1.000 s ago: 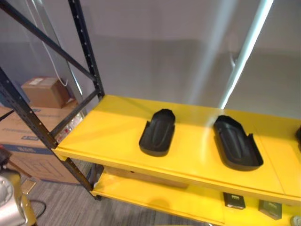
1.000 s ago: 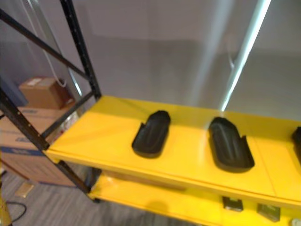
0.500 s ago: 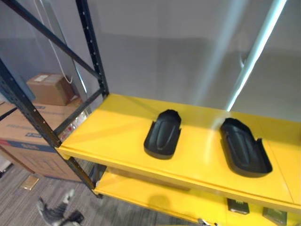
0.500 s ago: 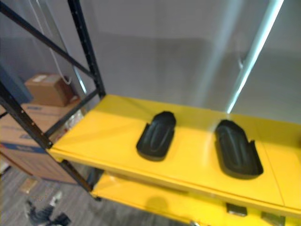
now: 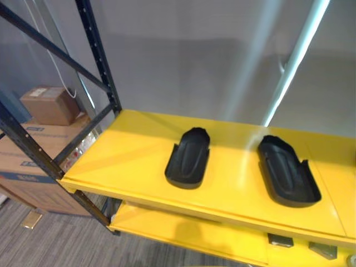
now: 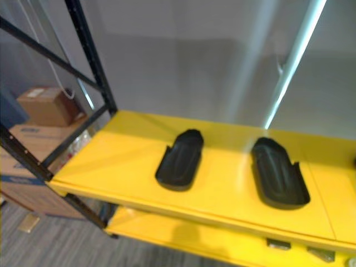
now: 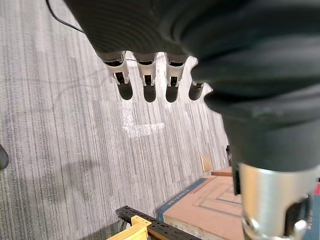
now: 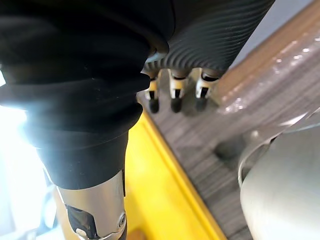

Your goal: Walk over and take plastic housings, then place them on the shelf

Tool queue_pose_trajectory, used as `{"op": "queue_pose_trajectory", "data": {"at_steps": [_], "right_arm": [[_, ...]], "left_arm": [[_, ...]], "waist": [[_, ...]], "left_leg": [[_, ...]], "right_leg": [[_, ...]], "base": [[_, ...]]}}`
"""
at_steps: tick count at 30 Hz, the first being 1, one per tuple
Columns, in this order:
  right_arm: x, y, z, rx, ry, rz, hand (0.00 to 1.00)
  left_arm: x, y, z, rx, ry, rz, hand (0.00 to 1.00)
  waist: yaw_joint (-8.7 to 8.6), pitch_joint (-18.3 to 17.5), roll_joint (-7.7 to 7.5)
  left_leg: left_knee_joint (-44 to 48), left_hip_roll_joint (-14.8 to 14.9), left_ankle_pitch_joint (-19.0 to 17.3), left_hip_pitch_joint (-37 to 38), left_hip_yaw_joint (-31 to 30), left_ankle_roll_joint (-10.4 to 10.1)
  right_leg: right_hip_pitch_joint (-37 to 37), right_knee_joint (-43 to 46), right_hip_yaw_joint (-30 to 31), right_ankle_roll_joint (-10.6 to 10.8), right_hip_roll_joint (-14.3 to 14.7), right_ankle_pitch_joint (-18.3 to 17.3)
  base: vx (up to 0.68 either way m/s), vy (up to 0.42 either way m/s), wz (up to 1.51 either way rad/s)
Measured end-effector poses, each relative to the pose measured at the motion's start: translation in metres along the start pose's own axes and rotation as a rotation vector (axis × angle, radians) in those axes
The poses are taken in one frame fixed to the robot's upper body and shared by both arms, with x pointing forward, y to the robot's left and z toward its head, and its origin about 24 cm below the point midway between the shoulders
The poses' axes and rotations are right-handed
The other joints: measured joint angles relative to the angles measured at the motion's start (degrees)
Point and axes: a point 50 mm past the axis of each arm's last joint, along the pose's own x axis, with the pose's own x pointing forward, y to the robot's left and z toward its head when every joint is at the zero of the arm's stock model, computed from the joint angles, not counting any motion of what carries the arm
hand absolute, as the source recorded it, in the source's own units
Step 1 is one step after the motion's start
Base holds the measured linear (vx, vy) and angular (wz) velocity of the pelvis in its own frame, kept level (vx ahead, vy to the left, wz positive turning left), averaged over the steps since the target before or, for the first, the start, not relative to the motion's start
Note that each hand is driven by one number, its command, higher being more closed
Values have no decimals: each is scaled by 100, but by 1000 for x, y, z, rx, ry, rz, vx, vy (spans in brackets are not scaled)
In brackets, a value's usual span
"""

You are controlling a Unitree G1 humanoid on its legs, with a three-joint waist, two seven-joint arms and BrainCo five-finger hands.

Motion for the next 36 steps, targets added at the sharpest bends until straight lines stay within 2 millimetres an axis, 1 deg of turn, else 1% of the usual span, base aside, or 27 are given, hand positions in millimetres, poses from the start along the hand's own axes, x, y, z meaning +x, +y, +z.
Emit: {"op": "queue_pose_trajectory", "data": {"at_steps": [1,3,7,8,16,18,19,20,21,22,23,24,25,26,27,29,30,34,36], "right_arm": [[0,0,0,19,3,-9,0],[0,-2,-1,53,10,-24,0],[0,-3,-2,79,13,-31,0],[0,-1,-2,104,15,-25,0],[-1,1,-1,104,-12,-16,0],[-1,3,0,100,-28,1,0],[-2,5,0,82,-41,16,0],[-2,9,4,73,-59,28,0],[-2,16,10,60,-89,52,0],[-3,31,22,47,-146,95,0],[-4,37,27,39,-170,110,0],[-7,53,39,32,-224,145,0],[-8,61,46,30,-250,167,0],[-12,77,59,34,-294,196,0],[-15,88,71,42,-330,209,0],[-18,93,82,68,-362,203,0],[-18,92,86,92,-368,188,0],[-13,80,90,175,-326,125,0],[-9,70,85,272,-256,78,0]], "left_arm": [[0,3,-3,-3,15,13,0],[0,1,-4,-7,21,9,0],[-1,-10,-4,38,9,-47,0],[-12,-53,-1,164,-39,-223,0],[-12,-53,-2,168,-32,-222,0],[-13,-56,-4,196,-22,-233,0],[-15,-61,-3,223,-33,-258,0],[-16,-67,-3,234,-38,-277,0],[-18,-73,-3,242,-44,-293,0],[-22,-85,1,242,-57,-321,0],[-24,-92,3,246,-67,-341,0],[-28,-106,8,254,-92,-381,0],[-31,-114,10,259,-106,-405,0],[-35,-126,16,270,-132,-431,0],[-40,-137,20,281,-153,-458,0],[-45,-150,26,278,-175,-489,0],[-48,-157,30,283,-192,-509,0],[-52,-162,31,283,-201,-526,0],[-53,-164,30,304,-209,-535,0]], "waist": [[10,31,60],[-4,38,63],[-7,52,74],[-17,227,60],[-10,254,50],[-19,314,37],[-21,319,28],[-10,358,14],[-2,453,19],[-2,657,-28],[-4,752,-4],[3,916,-74],[25,995,-93],[51,1186,-124],[67,1340,-143],[62,1442,-132],[84,1501,-127],[85,1533,-134],[53,1534,-131]], "left_leg": [[-4,19,-14,44,99,-20],[-2,28,-17,50,112,-25],[3,68,-35,98,189,-53],[109,189,-96,129,441,-119],[132,192,-96,114,425,-118],[217,204,-111,53,403,-95],[296,206,-119,-79,392,-82],[320,205,-120,-157,401,-79],[350,202,-118,-244,411,-77],[448,201,-118,-354,422,-76],[506,200,-119,-432,425,-74],[609,198,-122,-653,466,-66],[665,202,-122,-762,500,-65],[737,208,-111,-914,540,-53],[803,225,-110,-1002,597,-51],[864,250,-113,-1091,598,-53],[901,272,-122,-1081,617,-66],[1097,287,-187,-1078,784,-81],[1276,302,-266,-1074,892,-53]], "right_leg": [[-4,0,55,-1,21,-1],[-5,0,64,-5,33,-4],[-2,1,148,-22,81,-14],[-46,4,350,-56,200,-37],[-56,55,307,-59,184,-66],[-127,244,221,-54,138,-179],[-245,359,177,-48,100,-220],[-355,442,185,-58,85,-238],[-475,531,198,-70,63,-249],[-628,677,228,-83,30,-273],[-740,745,246,-90,10,-279],[-1020,878,335,-99,-11,-282],[-1149,922,364,-104,-20,-279],[-1321,949,417,-123,-17,-233],[-1427,945,495,-155,11,-188],[-1494,922,544,-164,44,-147],[-1494,918,627,-171,80,-140],[-1532,907,823,-178,122,-135],[-1520,898,915,-178,121,-134]], "base": [[-23,-10,-22],[-27,-15,-10],[-30,-15,-7],[-13,-8,-6],[-1,0,1],[-35,-1,15],[-57,0,18],[-68,2,8],[-85,5,-6],[-98,5,-7],[-150,-4,-15],[-117,-10,-18],[-116,-26,-26],[-72,-30,-29],[-61,-34,-26],[0,-29,-16],[44,-23,-16],[64,-8,-30],[42,16,-27]]}}
